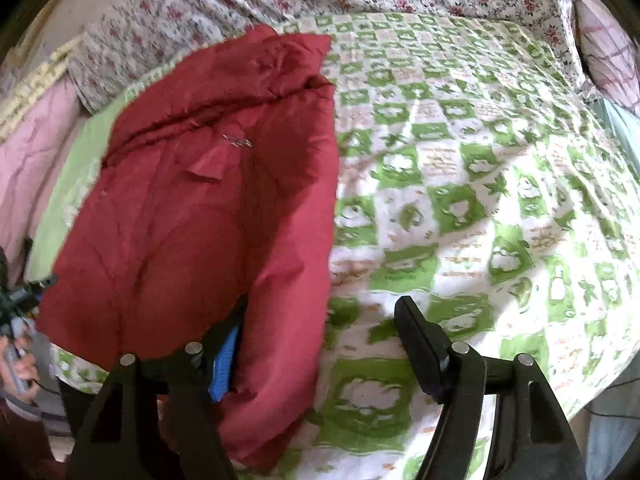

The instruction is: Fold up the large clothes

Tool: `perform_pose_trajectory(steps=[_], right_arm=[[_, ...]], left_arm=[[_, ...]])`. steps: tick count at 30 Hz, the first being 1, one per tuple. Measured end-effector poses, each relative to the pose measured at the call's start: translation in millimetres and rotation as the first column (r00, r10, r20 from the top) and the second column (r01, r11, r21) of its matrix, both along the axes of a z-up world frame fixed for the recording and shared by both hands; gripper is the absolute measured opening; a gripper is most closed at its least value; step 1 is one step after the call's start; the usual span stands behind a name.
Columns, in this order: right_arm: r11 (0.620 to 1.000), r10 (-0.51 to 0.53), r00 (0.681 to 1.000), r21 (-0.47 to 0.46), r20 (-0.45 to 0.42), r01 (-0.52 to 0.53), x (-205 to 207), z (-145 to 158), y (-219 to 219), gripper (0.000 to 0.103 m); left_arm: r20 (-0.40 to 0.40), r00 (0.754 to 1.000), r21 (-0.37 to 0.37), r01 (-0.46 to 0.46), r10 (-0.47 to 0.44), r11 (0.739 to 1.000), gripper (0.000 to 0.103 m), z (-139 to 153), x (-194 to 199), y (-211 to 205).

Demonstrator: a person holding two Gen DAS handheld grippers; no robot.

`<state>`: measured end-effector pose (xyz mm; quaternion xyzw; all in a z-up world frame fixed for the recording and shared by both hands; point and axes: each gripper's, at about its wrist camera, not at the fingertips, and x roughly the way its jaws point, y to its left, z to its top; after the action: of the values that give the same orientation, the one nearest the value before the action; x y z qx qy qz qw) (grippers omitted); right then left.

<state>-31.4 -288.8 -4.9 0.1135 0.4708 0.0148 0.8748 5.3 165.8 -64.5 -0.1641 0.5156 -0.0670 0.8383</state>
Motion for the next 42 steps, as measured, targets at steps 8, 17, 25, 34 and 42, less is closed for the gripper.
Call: perform_pose_trajectory(steps=[8, 17, 25, 34, 42], right_arm=[[0.998, 0.07, 0.997, -0.003, -0.042, -0.07, 15.9, -13.3, 27.9, 0.074], [0.995, 0.094, 0.995, 0.041, -0.038, -0.093, -2.8, -15.0, 13.4, 0.048], [0.989, 0.122, 0.992, 0.093, -0.044, -0.117, -1.3, -16.8, 12.0, 0.046], [0.969, 0.177, 0.984, 0.171, 0.026, -0.179, -7.9, -10.4, 10.7, 0.031], [0.94, 0.165, 0.978, 0.281, 0.126, -0.195, -10.1, -0.7, 4.5, 0.026]], left_arm=[[-0.013, 1.0, -0.032, 0.021, -0.021, 0.999, 0.064, -7.7, -4.5, -2.2], [0.012, 0.992, 0.021, 0.123, -0.124, 0.992, 0.064, -4.6, -15.3, -20.8], [0.016, 0.987, -0.023, 0.162, -0.161, 0.987, 0.062, -7.6, -16.3, -24.4], [0.059, 0.98, -0.055, 0.195, -0.192, 0.979, 0.022, 1.4, -23.0, -26.6], [0.133, 0.977, -0.105, 0.184, -0.169, 0.977, 0.018, 24.3, -25.2, -23.1]])
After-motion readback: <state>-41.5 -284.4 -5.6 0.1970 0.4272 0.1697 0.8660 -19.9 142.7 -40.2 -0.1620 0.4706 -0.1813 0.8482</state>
